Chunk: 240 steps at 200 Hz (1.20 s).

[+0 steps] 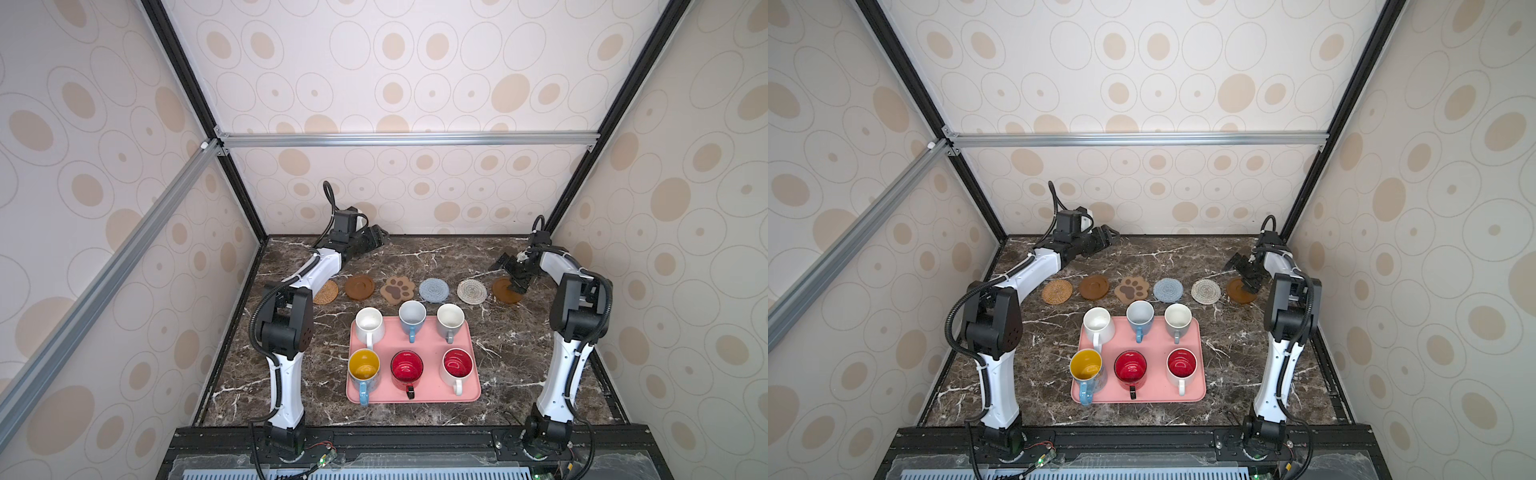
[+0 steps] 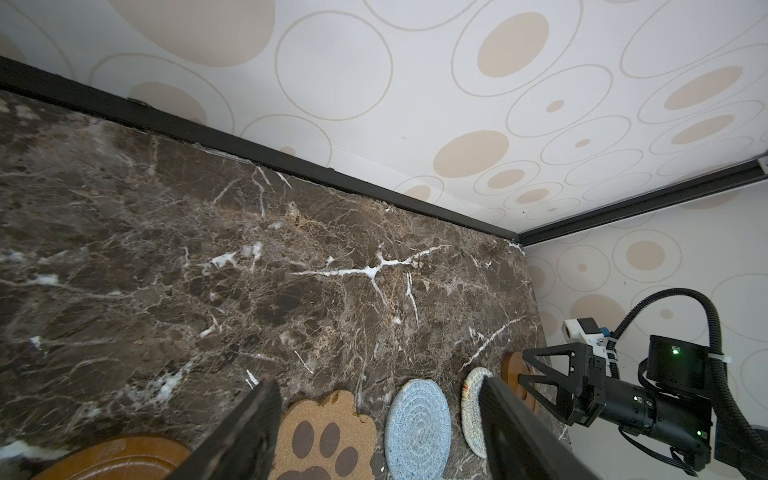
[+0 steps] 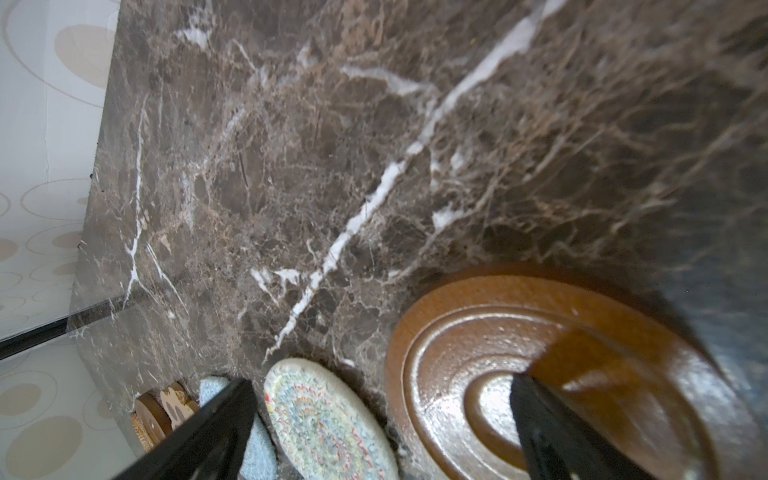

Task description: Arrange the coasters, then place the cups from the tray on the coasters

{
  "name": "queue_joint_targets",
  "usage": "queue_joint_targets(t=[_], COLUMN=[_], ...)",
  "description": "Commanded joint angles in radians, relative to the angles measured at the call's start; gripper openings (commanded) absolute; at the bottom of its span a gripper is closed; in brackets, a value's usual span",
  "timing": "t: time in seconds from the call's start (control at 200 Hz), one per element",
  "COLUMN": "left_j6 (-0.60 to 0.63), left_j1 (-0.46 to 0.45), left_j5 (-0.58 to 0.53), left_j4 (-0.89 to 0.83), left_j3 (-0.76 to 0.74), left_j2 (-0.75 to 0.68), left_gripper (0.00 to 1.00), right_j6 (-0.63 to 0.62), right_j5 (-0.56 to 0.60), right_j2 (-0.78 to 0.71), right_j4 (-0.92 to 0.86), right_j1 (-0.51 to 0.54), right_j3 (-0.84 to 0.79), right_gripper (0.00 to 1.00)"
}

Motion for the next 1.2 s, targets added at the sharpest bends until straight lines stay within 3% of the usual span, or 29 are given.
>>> queue_joint_targets(t=[0.0, 1.196], left_j6=[0.0, -0.008], left_j1=[0.006, 0.007], left_j5=[-0.004, -0.012], left_j4=[0.003, 0.03], left_j3=[0.004, -0.038], left_j2=[-0.056, -0.091], left_gripper=[0.76, 0.77], right_j6=[-0.018, -0.045], right_j5=[0.049, 0.058], right_j2=[0.03, 0.003], right_j4=[-0.026, -0.045], right_j1=[-0.009, -0.024], right_j3=[-0.012, -0.018], right_gripper=[1.0, 1.0])
